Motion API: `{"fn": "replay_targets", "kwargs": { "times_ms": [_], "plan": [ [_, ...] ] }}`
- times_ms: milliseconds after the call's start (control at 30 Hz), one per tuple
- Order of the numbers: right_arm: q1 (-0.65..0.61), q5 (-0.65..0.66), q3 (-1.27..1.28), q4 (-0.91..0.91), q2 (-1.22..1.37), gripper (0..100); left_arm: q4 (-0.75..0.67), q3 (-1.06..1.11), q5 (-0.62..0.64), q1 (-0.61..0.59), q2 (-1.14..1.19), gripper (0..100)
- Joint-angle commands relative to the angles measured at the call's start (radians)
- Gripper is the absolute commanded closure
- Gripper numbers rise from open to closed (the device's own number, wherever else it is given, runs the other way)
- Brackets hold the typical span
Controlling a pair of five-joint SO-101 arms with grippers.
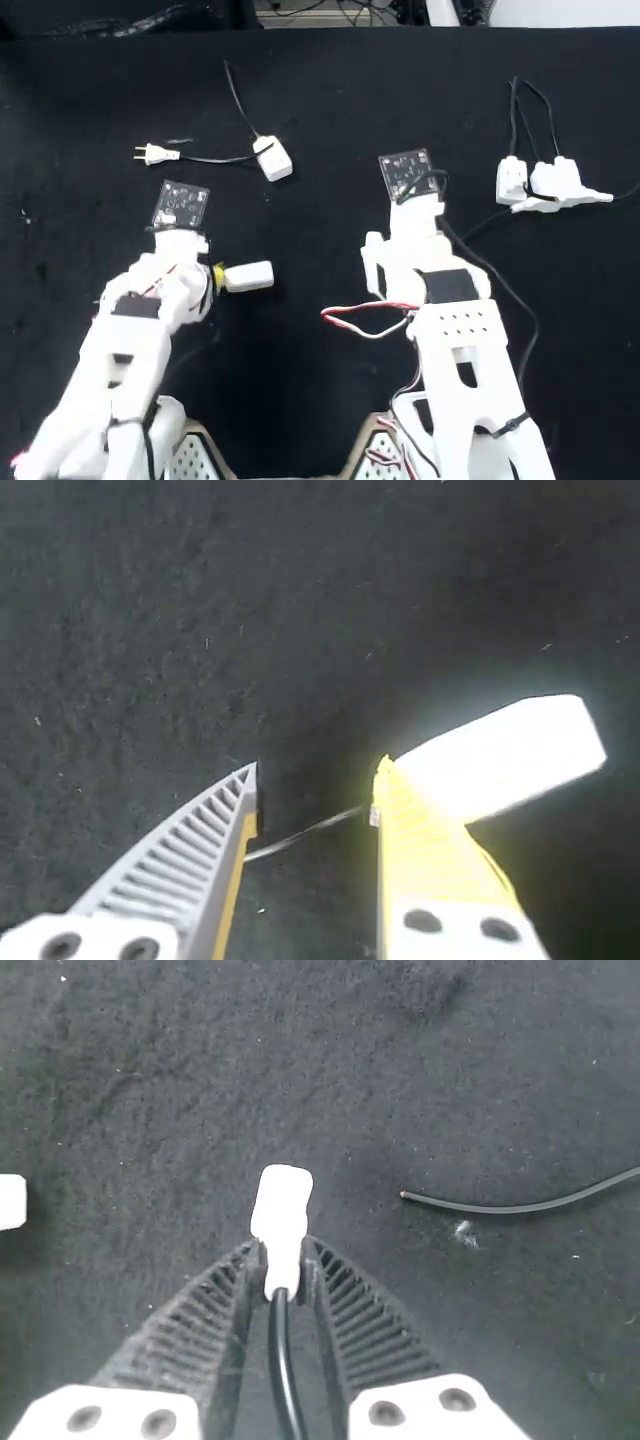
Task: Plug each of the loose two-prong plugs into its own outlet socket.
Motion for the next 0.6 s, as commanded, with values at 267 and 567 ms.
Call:
{"fn": "replay_targets", "kwargs": {
  "times_ms": [267, 567],
  "plan": [
    [0.014, -0.012, -0.039, -0.021, -0.035, 98.8, 0.031, -0.263, 0.279, -0.199, 0.219, 81],
    [0.014, -0.012, -0.039, -0.021, -0.035, 98.8, 0.279, -0.239, 0.092, -0.061, -0.015, 81]
  ]
}}
